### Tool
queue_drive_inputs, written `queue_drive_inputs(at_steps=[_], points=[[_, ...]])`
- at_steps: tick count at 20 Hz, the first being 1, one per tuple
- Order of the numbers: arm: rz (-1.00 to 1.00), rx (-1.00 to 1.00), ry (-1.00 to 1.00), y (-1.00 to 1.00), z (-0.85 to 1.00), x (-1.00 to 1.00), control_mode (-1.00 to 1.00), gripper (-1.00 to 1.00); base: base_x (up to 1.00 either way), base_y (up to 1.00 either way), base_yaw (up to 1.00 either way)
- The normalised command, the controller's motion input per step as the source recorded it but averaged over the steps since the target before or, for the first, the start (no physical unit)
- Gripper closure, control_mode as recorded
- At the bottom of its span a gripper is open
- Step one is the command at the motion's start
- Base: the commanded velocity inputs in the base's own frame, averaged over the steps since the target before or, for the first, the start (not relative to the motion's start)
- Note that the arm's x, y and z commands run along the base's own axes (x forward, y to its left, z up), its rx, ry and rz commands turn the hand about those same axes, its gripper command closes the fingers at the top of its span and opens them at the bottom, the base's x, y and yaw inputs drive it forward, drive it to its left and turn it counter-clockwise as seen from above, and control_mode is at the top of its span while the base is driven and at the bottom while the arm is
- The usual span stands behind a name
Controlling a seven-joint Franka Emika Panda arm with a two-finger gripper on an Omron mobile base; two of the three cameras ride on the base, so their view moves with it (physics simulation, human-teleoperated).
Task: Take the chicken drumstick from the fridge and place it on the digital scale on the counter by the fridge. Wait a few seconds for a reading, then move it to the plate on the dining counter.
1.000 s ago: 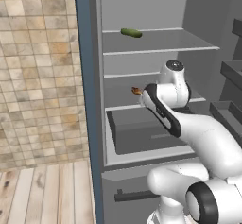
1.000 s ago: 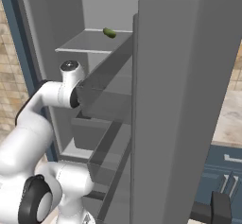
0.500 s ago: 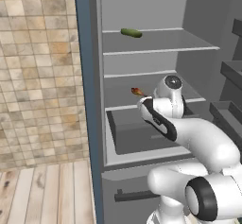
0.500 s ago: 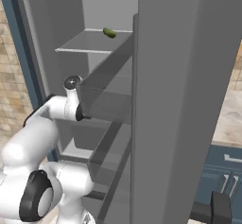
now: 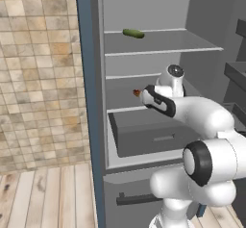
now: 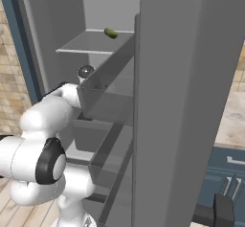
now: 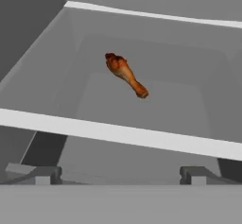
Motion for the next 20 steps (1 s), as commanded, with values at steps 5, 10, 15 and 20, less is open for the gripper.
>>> queue_drive_inputs(at_steps=[5,10,15,20], points=[[0.01,0.0,0.0,0.01,-0.58,0.22,-1.0,-1.0,0.0,0.0,0.0],[0.0,0.0,0.07,0.0,-0.11,0.18,-1.0,-1.0,0.0,0.0,0.0],[0.01,0.0,0.01,-0.15,0.0,0.2,-1.0,-1.0,0.0,0.0,0.0],[0.0,0.0,0.05,-0.15,-0.02,0.47,-1.0,-1.0,0.0,0.0,0.0]])
